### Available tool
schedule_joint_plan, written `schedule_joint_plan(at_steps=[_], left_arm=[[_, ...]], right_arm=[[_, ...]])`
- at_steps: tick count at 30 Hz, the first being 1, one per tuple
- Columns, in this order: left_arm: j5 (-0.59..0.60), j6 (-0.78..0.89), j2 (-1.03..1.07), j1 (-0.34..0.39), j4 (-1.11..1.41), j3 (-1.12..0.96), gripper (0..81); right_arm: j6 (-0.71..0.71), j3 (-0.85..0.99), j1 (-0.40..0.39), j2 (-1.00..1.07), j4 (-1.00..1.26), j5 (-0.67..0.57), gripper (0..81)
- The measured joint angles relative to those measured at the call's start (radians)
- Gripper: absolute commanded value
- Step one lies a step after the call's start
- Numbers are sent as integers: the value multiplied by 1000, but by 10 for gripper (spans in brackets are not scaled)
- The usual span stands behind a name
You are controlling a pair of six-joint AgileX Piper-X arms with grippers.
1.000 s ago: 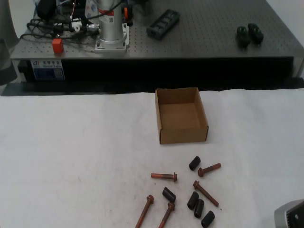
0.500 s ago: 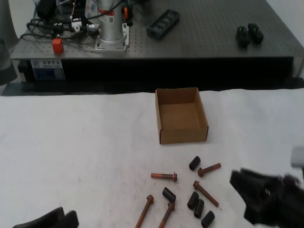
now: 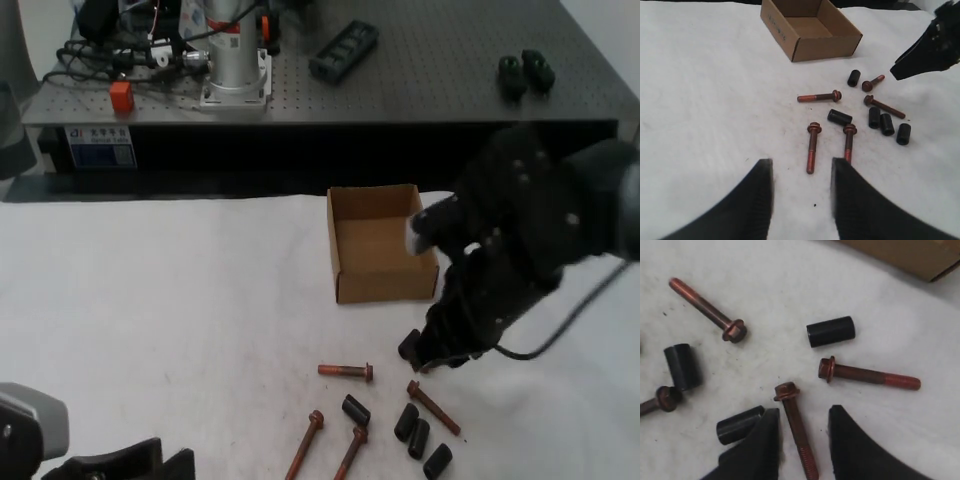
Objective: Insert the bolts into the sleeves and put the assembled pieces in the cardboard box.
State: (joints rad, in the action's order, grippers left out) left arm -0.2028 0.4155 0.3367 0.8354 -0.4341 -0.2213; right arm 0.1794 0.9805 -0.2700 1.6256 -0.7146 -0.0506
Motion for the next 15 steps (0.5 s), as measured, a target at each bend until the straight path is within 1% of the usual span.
schedule_joint_plan(at_steps=[2, 5, 9, 15], left_arm=[[6, -2, 0, 0, 0, 0, 279], [16, -2, 0, 0, 0, 0, 279], [26, -2, 0, 0, 0, 0, 279], [28, -2, 0, 0, 0, 0, 279]], right_arm=[[35, 38, -5, 72, -43, 6, 243], [72, 56, -26, 111, -86, 11, 243], [87, 59, -47, 141, -93, 38, 243], [87, 64, -47, 191, -90, 61, 243]])
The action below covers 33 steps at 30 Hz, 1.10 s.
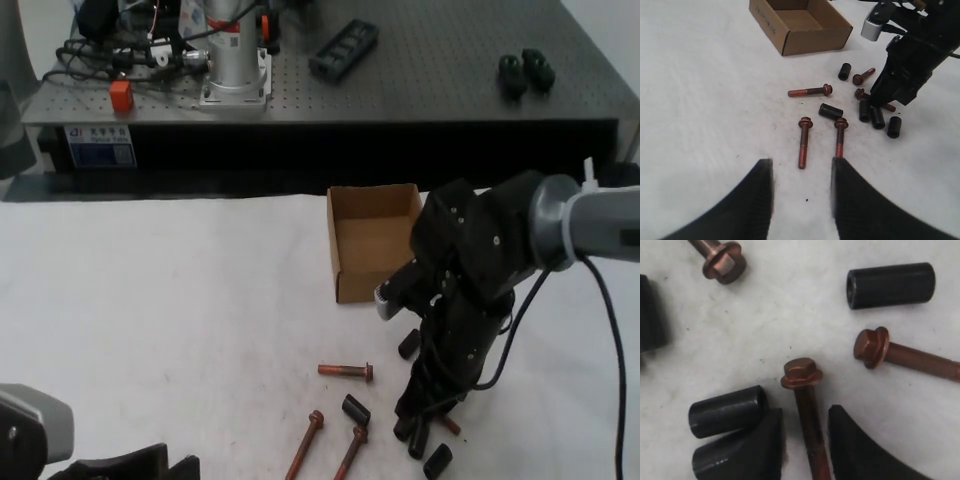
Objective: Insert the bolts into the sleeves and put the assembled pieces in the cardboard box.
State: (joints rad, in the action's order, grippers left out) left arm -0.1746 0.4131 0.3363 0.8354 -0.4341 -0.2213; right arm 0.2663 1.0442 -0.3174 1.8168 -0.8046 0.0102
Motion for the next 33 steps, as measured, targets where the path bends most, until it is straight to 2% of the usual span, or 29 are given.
schedule_joint_plan(at_steps=[5, 8, 10, 11, 17, 19, 23, 26, 28, 33], left_arm=[[0, 0, 0, 0, 0, 0, 279], [23, 0, 0, 0, -2, 0, 279], [49, 0, 2, 0, -8, 0, 279], [66, 0, 8, 0, -15, 0, 279], [212, 7, 152, 0, -47, -33, 279], [257, 5, 298, 0, -53, -101, 279], [271, -40, 460, 0, -67, -210, 279], [275, -106, 574, 0, -109, -327, 279], [278, -156, 734, 0, -158, -420, 279], [277, -239, 893, 0, -235, -563, 279]], right_arm=[[0, 10, -3, 12, -1, 18, 231], [0, 10, -3, 13, 2, 18, 130], [0, 10, -3, 13, 6, 15, 19], [0, 10, -3, 13, 10, 11, 6], [0, 10, 4, 13, 10, -10, 6], [-10, 10, 9, 3, 13, -10, 6], [-17, -4, 26, -64, 28, -19, 6], [-35, -6, 47, -212, 20, -19, 6], [-52, -6, 66, -339, -3, -19, 6], [-88, -3, 115, -599, -103, -20, 6]])
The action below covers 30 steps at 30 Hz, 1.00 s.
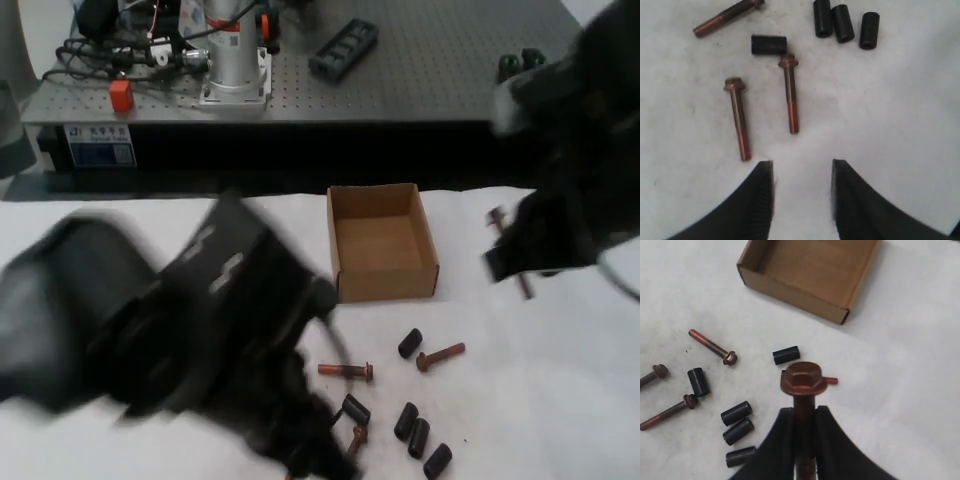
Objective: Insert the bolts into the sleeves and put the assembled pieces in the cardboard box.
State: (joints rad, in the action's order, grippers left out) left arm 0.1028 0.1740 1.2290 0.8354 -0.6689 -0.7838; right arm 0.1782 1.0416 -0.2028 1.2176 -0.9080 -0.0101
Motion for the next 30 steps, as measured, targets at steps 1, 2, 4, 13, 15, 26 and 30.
schedule_joint_plan(at_steps=[1, 2, 4, 13, 15, 26, 30], left_arm=[[0, -21, 50, 0, -17, -49, 279], [0, -39, 91, 0, -26, -87, 279], [9, -74, 187, 0, -49, -174, 279], [11, -137, 483, 0, -157, -429, 279], [8, -140, 534, 0, -192, -465, 279], [23, -140, 759, 0, -247, -720, 279], [42, -140, 863, 0, -250, -820, 279]], right_arm=[[-3, 0, 7, -45, -23, 0, 6], [-6, 0, 15, -85, -45, 0, 6], [-25, 0, 28, -154, -77, 0, 6], [-102, 0, 60, -271, -164, -22, 6], [-109, 0, 60, -277, -170, -33, 6], [-135, 0, 60, -314, -182, -44, 6], [-135, 0, 60, -316, -182, -44, 6]])
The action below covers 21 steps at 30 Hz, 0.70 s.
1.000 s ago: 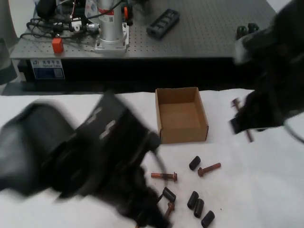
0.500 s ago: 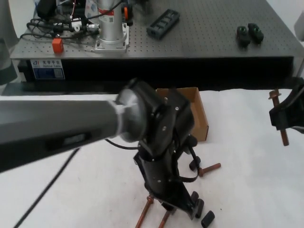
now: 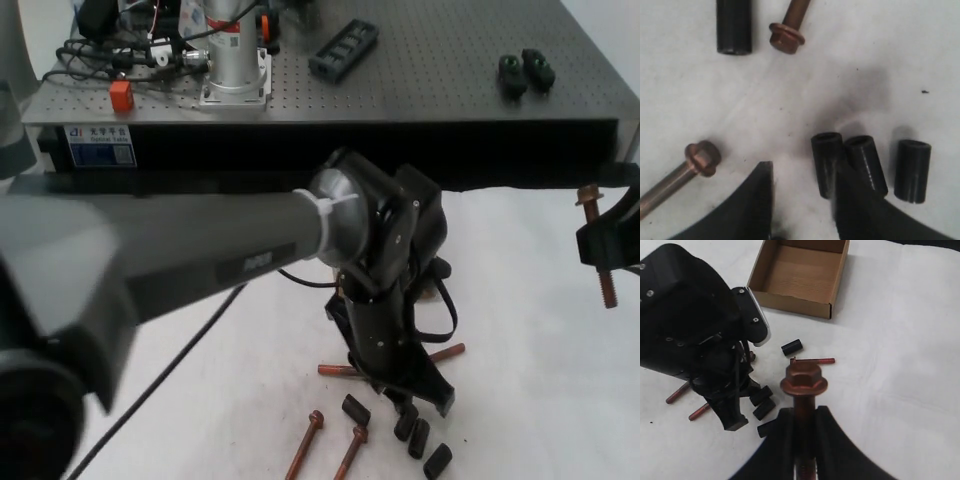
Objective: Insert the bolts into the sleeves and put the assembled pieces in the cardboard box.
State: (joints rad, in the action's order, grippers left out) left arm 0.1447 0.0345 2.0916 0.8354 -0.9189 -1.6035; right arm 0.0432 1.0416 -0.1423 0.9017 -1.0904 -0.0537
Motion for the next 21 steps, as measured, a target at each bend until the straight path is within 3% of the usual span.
schedule_joint_plan(at_steps=[11, 21], left_arm=[[63, 0, 59, 19, -26, -47, 279], [46, 0, 76, 37, -43, -47, 275]], right_arm=[[0, 0, 0, 0, 0, -1, 6], [0, 0, 0, 0, 0, -1, 6]])
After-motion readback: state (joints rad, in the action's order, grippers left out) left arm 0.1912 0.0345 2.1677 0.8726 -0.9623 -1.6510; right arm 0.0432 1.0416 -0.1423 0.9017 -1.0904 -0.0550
